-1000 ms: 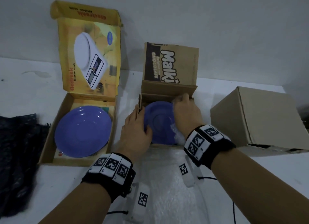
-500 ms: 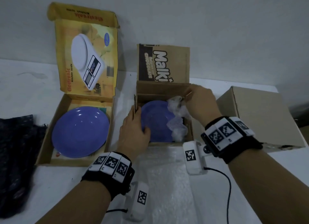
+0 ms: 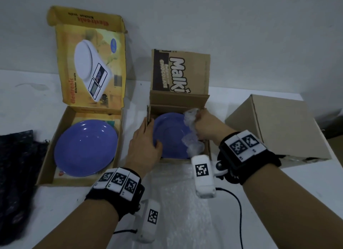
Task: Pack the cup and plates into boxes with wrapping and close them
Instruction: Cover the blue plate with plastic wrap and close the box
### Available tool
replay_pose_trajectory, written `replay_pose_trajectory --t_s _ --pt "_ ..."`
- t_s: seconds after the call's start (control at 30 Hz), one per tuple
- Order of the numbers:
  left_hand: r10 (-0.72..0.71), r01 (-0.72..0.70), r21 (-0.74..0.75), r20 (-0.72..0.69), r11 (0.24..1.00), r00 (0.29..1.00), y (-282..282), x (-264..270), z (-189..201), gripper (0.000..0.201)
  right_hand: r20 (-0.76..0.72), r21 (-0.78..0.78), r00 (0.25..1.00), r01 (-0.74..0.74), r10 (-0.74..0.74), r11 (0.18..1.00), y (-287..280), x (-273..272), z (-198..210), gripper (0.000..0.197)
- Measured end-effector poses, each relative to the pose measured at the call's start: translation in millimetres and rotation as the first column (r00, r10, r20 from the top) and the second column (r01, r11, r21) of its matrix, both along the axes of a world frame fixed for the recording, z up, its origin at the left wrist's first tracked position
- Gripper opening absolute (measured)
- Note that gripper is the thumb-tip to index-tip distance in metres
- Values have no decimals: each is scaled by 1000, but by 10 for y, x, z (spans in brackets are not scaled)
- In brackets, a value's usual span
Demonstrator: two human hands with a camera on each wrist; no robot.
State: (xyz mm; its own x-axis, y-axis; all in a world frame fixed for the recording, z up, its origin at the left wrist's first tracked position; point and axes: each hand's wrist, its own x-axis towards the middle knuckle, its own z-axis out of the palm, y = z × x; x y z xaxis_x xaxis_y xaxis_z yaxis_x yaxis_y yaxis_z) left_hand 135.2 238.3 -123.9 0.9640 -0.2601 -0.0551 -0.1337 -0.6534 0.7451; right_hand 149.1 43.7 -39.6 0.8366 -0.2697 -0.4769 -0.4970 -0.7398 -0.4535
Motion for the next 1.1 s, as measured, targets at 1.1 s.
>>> replay_pose_trajectory --t_s 1.1 --pt "-138 75 -318 -178 945 974 197 -196 244 55 452 13 888 -106 89 994 2 -1129 329 22"
